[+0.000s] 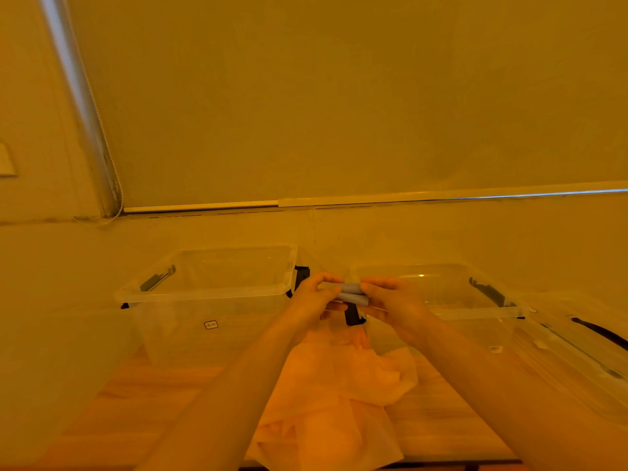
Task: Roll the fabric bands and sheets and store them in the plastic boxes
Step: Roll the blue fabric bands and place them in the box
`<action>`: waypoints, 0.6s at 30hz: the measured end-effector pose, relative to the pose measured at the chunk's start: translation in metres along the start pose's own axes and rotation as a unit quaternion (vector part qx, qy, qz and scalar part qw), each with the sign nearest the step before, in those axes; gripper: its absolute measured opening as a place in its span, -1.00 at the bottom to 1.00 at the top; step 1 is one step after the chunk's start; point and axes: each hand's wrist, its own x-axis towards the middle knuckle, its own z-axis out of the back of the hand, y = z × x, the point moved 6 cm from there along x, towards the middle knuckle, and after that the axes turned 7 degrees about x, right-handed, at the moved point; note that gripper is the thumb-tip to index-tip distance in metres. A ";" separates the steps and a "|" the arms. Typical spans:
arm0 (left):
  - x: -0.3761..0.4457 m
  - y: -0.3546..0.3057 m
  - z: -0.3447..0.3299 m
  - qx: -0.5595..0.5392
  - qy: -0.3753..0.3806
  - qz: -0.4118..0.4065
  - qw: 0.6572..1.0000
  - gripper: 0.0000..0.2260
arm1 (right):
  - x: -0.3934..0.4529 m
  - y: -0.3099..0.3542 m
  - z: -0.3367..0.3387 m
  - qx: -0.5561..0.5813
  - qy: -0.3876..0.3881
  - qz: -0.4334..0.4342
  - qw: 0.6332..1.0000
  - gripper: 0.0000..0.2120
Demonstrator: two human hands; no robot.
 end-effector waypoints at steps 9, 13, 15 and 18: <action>0.000 0.001 -0.004 -0.021 0.006 0.026 0.999 -0.88 | -0.001 0.002 0.001 -0.013 0.011 0.019 1.000 -0.77; 0.001 0.000 -0.003 -0.029 0.001 0.002 1.000 -0.95 | 0.001 0.001 0.001 -0.006 0.013 0.023 1.000 -0.72; 0.001 0.000 -0.004 -0.033 0.000 -0.003 0.999 -0.95 | 0.003 -0.001 0.003 0.005 0.014 0.018 1.000 -0.73; 0.004 0.000 -0.008 -0.037 -0.001 -0.011 0.999 -0.96 | 0.007 -0.003 0.010 0.019 0.006 0.018 1.000 -0.82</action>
